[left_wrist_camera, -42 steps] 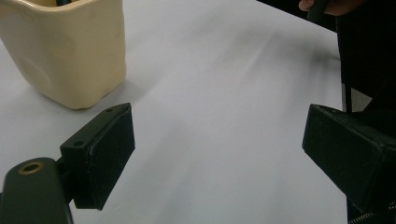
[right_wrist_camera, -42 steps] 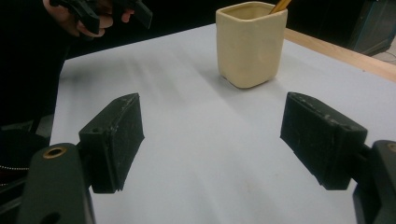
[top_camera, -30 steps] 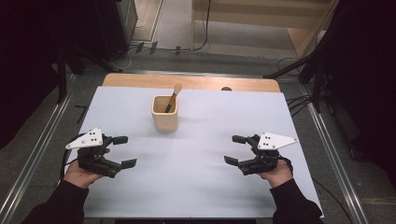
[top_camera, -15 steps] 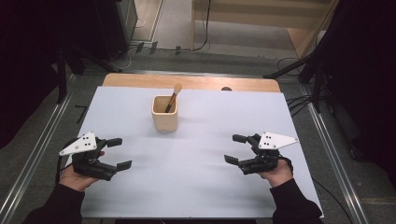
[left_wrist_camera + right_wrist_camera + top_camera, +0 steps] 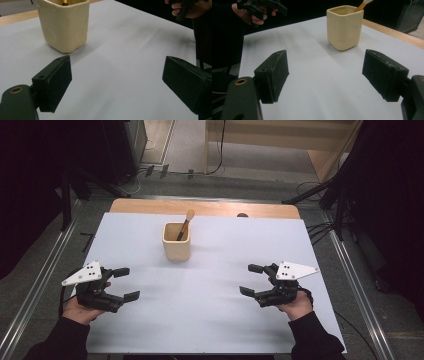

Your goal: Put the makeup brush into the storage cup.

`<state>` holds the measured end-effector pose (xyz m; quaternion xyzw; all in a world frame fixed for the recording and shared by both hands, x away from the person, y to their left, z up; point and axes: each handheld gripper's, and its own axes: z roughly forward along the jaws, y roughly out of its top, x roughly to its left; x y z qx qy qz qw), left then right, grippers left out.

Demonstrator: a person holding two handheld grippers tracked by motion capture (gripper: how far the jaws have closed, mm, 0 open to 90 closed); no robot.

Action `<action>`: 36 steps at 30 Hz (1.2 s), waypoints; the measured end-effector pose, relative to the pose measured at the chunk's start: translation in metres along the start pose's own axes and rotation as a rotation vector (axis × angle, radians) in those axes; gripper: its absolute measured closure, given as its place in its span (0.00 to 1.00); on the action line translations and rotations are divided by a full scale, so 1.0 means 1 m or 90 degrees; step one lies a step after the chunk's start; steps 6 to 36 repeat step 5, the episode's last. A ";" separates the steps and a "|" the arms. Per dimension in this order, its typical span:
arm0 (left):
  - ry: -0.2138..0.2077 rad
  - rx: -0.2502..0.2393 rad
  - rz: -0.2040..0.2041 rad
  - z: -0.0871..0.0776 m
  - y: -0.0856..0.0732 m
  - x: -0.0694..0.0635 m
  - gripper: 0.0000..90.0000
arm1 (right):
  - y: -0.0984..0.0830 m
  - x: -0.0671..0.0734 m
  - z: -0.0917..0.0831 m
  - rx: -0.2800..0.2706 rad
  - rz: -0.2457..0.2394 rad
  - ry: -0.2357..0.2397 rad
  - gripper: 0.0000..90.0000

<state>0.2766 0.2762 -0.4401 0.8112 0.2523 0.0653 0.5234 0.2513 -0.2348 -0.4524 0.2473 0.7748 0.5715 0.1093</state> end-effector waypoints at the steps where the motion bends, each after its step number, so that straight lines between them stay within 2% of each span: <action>1: 0.002 0.001 -0.001 0.000 0.000 0.000 0.11 | 0.000 0.000 0.000 0.000 0.000 0.001 0.25; 36: 0.003 0.001 -0.001 0.000 0.000 0.000 0.11 | 0.000 0.000 0.000 0.000 0.000 0.001 0.25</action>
